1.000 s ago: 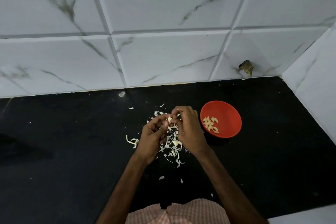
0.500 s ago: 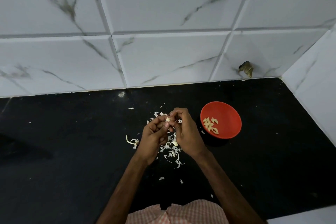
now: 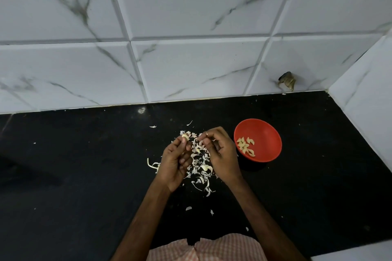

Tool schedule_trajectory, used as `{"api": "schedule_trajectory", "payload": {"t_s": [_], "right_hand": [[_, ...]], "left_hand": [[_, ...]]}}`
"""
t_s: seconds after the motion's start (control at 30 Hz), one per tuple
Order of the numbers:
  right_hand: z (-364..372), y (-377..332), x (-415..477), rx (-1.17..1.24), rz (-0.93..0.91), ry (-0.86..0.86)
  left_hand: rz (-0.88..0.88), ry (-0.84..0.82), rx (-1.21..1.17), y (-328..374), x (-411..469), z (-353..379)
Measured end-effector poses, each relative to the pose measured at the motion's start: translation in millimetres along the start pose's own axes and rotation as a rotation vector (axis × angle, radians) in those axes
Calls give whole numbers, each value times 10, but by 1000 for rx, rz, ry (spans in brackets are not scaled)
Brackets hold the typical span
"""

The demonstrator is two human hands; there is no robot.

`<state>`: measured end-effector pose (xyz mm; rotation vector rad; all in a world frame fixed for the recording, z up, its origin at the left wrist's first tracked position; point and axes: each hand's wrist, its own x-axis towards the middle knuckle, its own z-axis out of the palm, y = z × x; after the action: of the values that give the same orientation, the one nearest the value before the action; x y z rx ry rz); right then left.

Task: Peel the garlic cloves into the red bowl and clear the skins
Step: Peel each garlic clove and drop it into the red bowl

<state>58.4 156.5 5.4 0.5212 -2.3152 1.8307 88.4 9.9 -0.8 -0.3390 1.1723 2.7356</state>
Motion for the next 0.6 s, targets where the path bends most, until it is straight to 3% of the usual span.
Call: {"api": "schedule_trajectory", "payload": {"t_s": [0.2,0.33,0.37,0.43,0.5,0.6], "right_hand": [[-1,215,-44,-340,204,-161],[36,193,-77,-400,237,17],[60,171,-66,-324,277,82],[112,122,-8,51,497,150],[162,85,24,446,708,75],[210,32,-28,726,812,-86]], "left_hand": [[80,26,175,-33,11,-97],[143,59,389,-73,18,-141],[159,72,449,-79,21,-139],[205,68,563,-97,38,-130],[248,43,721,-117,59,-129],[307,2,1048,-151,111,-122]]}}
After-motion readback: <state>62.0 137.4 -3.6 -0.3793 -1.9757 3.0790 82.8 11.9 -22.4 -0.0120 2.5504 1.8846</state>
